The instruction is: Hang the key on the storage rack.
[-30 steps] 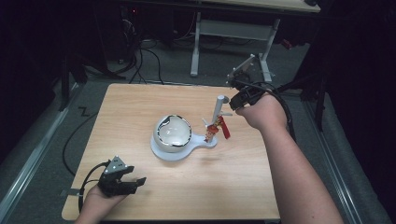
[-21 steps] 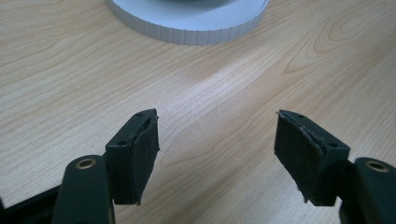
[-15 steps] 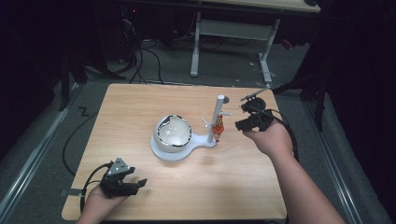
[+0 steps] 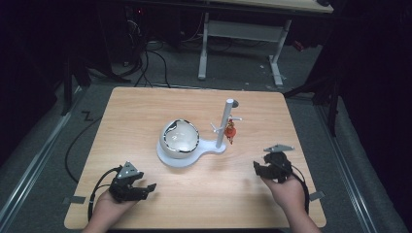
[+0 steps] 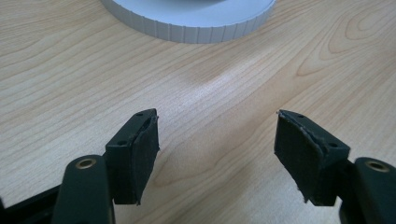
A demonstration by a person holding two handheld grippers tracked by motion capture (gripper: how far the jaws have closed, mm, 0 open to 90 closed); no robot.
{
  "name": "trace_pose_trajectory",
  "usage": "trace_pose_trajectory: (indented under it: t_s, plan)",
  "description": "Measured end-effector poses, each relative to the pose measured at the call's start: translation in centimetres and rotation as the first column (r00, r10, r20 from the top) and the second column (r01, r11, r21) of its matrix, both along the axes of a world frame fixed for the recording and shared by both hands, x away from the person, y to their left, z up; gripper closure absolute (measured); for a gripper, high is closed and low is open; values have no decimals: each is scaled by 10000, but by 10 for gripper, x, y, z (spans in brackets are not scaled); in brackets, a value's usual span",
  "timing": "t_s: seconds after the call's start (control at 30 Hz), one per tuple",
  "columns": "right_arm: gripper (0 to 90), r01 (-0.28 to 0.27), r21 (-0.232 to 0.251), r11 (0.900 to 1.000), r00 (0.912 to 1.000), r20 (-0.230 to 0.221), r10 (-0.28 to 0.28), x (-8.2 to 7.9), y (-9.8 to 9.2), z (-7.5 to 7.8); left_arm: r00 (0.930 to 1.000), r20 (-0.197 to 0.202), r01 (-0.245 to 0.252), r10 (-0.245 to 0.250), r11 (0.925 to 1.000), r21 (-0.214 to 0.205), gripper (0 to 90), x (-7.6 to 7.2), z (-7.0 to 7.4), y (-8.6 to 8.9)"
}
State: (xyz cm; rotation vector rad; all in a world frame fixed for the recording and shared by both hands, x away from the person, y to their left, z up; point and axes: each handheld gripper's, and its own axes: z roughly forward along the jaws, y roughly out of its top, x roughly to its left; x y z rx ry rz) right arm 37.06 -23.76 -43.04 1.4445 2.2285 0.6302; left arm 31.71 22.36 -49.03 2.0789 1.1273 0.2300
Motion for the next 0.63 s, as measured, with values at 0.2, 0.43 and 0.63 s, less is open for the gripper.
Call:
trace_pose_trajectory:
  t_s: [0.2,0.43,0.63]
  plan:
    - [373,-54,383,9993,9985,539,33,-29,-14,-36,9999,95,64,-65,9999,91,307,6,1,-10]
    - [344,15,745,9972,9990,450,-49,-36,-17,-41,9993,277,235,-236,9997,40,304,7,3,-17]
    - [343,119,948,9954,9987,490,-166,-35,-18,-39,9991,322,261,-263,9996,58,300,4,2,-12]
